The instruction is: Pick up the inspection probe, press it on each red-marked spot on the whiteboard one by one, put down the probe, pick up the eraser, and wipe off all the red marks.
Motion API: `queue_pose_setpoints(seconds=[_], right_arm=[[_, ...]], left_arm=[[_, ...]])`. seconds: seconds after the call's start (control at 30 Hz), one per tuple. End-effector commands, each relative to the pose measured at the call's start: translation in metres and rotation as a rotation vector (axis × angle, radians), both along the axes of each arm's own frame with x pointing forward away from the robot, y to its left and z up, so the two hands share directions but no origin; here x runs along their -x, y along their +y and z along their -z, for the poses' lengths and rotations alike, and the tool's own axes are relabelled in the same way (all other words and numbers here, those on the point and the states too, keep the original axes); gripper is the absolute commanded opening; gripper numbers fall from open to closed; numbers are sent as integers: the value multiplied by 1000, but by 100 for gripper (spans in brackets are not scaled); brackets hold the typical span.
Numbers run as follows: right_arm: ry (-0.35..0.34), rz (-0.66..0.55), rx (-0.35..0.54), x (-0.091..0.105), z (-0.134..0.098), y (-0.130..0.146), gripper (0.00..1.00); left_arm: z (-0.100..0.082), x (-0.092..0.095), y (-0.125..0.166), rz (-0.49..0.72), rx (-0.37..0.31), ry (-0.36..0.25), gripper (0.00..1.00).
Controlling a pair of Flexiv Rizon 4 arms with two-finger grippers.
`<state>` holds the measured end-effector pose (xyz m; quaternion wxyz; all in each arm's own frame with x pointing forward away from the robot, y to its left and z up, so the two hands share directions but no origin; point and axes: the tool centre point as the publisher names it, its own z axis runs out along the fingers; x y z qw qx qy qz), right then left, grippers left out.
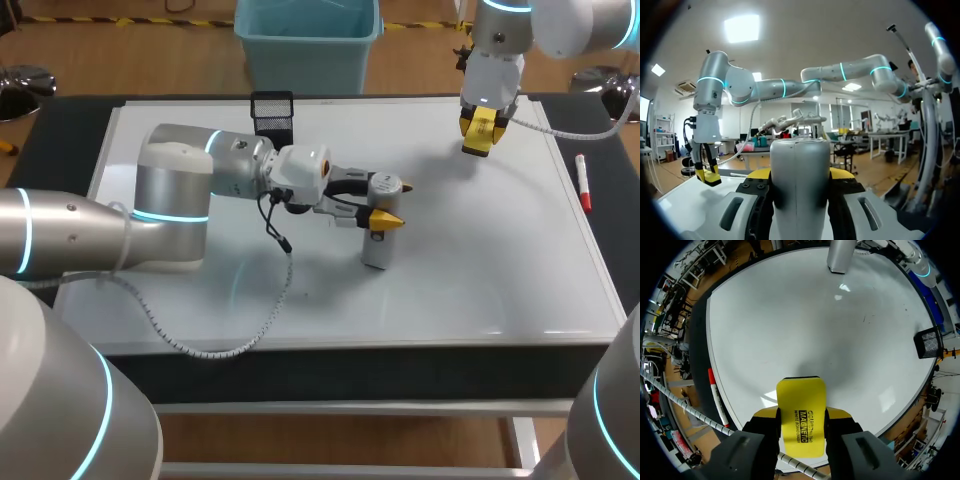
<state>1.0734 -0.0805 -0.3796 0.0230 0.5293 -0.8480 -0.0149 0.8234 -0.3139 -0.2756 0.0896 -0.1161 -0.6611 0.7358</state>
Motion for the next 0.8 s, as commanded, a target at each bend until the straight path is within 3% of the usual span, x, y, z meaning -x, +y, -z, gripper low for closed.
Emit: queue_pose_setpoints(seconds=[0.03, 0.53, 0.8], right_arm=[[3, -3, 2, -1, -1, -1, 0], [3, -3, 2, -1, -1, -1, 0], [3, -3, 2, -1, -1, -1, 0]], left_arm=[[4, -2, 2, 6, 1, 2, 0], [1, -2, -3, 25, -12, -3, 0], [-27, 2, 3, 39, 29, -25, 0]])
